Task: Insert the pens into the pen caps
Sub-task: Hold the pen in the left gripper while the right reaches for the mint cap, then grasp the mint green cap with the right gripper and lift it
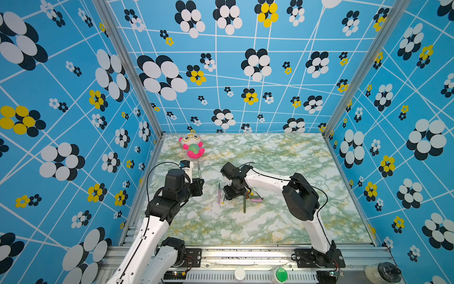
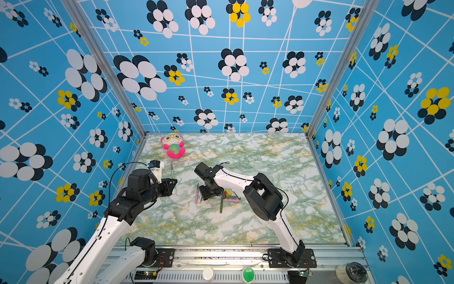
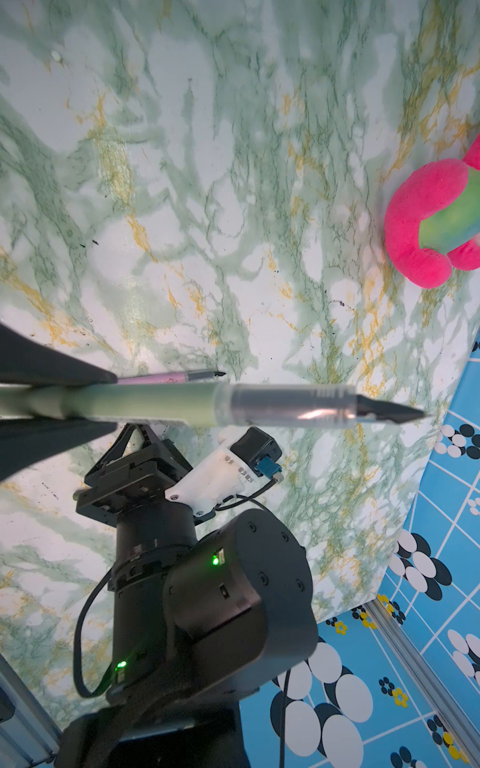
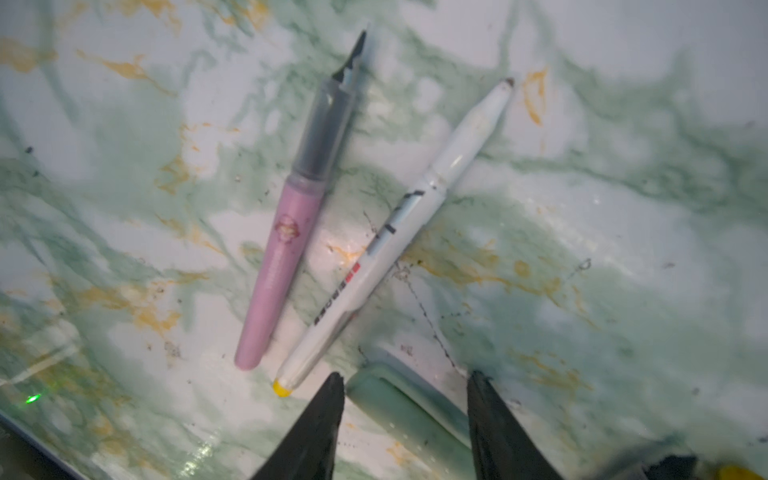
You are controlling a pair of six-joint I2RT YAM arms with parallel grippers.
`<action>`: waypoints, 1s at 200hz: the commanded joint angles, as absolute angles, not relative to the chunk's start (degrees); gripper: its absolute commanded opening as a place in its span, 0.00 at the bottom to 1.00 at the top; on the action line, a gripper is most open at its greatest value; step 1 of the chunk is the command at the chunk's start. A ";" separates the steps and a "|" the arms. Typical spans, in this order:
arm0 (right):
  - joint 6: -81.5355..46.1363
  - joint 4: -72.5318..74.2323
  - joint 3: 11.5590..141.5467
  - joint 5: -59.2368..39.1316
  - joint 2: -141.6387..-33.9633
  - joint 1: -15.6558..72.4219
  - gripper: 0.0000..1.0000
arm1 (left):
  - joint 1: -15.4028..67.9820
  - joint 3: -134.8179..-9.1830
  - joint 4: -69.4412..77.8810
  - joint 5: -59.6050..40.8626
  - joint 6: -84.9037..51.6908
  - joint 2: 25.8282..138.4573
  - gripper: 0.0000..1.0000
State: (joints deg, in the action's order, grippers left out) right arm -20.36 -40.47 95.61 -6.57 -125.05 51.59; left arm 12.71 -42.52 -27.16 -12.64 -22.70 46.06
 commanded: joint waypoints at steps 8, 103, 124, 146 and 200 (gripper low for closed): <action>-13.91 -42.35 93.20 -3.64 -123.42 51.81 0.53 | 12.19 -42.52 -26.37 -13.80 -23.15 46.32 0.00; -8.10 -41.46 89.39 -0.88 -122.34 53.35 0.55 | 12.28 -42.72 -26.84 -13.80 -23.61 46.65 0.00; -7.62 -42.18 88.66 0.87 -122.52 53.83 0.52 | 12.30 -42.72 -26.78 -13.80 -23.63 46.80 0.00; -7.39 -42.92 88.33 2.82 -123.08 54.13 0.47 | 12.30 -42.71 -26.76 -13.79 -23.63 46.80 0.00; -7.90 -43.51 88.54 5.25 -124.28 54.49 0.30 | 12.38 -42.64 -25.80 -14.81 -23.82 48.07 0.00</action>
